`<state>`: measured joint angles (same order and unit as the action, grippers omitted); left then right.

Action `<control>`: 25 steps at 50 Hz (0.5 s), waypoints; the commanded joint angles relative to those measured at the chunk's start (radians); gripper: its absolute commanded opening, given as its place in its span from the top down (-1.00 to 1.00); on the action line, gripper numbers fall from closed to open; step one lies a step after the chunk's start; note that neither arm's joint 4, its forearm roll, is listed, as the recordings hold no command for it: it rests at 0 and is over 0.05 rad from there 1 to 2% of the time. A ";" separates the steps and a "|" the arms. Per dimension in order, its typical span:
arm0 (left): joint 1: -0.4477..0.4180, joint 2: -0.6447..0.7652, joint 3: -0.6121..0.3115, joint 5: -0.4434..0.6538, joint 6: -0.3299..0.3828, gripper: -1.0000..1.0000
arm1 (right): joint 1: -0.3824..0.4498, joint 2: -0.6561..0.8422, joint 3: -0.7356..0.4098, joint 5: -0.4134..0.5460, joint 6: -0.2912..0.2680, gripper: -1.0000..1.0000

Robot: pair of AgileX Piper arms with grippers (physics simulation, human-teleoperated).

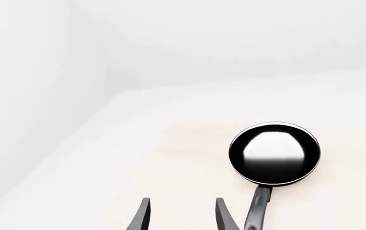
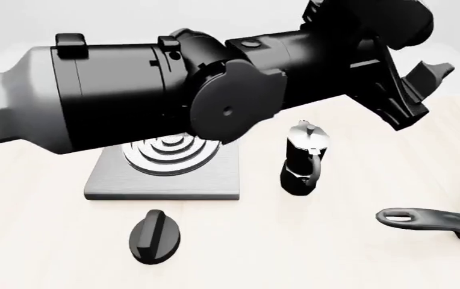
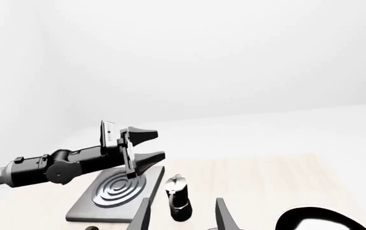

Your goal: Put the frying pan on the stove.

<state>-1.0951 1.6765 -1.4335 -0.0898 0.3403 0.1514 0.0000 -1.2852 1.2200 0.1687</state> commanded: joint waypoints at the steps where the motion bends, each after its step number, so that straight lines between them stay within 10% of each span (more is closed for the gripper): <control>1: -0.010 0.081 -0.123 0.103 0.034 -1.00 | 0.001 0.000 0.001 0.000 0.003 -1.00; 25: -0.032 0.196 -0.262 0.218 0.073 -1.00 | 0.002 0.000 0.003 0.000 0.014 -1.00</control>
<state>-1.1212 1.8240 -1.6333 0.0814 0.3961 0.1532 0.0000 -1.2833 1.2200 0.1771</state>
